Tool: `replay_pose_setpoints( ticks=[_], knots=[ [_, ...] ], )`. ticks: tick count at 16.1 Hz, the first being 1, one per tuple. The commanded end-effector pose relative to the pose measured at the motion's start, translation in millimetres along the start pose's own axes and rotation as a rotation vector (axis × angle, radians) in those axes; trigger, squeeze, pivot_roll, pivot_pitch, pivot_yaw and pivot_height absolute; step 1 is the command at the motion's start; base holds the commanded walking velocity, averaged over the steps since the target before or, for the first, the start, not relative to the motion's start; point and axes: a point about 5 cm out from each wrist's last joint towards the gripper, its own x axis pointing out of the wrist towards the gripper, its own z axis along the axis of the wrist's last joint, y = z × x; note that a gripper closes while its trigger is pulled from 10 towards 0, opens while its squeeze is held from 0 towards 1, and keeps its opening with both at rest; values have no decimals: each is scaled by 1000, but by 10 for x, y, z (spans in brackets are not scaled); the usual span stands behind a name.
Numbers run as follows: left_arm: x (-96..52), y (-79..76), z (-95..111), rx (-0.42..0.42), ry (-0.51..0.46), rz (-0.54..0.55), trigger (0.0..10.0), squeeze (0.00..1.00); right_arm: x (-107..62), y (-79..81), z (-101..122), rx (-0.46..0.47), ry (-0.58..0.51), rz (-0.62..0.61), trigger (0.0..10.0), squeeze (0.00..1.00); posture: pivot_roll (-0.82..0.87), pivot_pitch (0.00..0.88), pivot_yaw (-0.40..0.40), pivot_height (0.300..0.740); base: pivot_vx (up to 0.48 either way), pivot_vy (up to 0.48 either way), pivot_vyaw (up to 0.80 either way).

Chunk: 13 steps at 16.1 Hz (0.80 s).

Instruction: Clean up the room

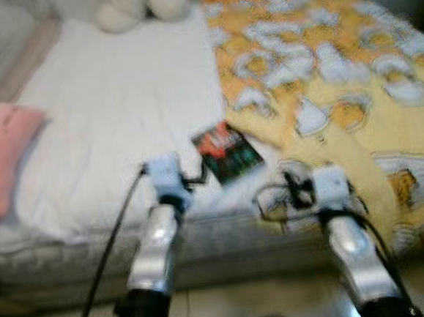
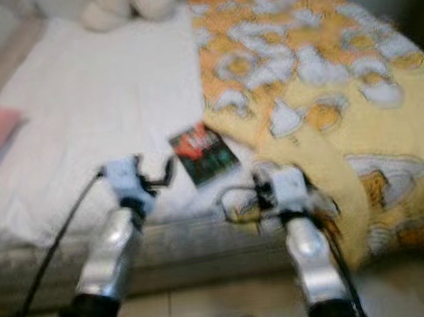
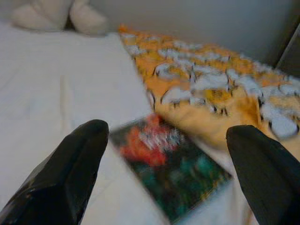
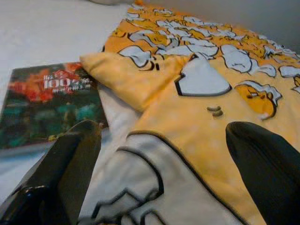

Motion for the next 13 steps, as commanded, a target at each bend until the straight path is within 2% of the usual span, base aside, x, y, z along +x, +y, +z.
replay_pose_setpoints(
  ticks=[1, 3, 5, 7, 9, 10, 12, 13],
  knots=[
    [2, 133, 73, 17, -21, 32, 10000, 0, 43, 114, 105, 26, -42, 27, 10000, 0, -168, 0, 54, 740, 480, 0, 0],
    [27, 99, 90, 21, -29, 13, 10000, 0, 35, 104, 87, 23, -36, 22, 10000, 0, -169, 0, 59, 740, 480, 0, 0],
    [18, 47, 97, 85, -48, -3, 10000, 0, 36, 69, 77, 26, -29, 6, 10000, 0, -174, 0, 63, 740, 236, 0, 0],
    [3, 112, -4, 29, 19, 39, 10000, 0, 33, 43, 84, 26, -35, -2, 10000, 0, -177, 0, 64, 740, 0, 0, 0],
    [-3, 248, -28, -63, 33, 144, 10000, 0, 70, -17, 140, 12, -52, 2, 10000, 0, -182, 0, 60, 740, 0, -452, 0],
    [-15, 293, -33, -72, 31, 174, 10000, 0, 83, -69, 194, 6, -71, -5, 10000, 0, -186, 0, 50, 740, 0, -446, 0],
    [-128, 229, 47, 85, -21, 77, 10000, 0, -109, -269, 378, 48, -177, -49, 10000, 0, -187, 0, 26, 740, 0, -446, 0],
    [-192, 150, 67, 123, -40, 18, 10000, 0, -201, -295, 348, 21, -174, -39, 10000, 0, -182, 0, 20, 740, 0, -450, 0]
  ],
)
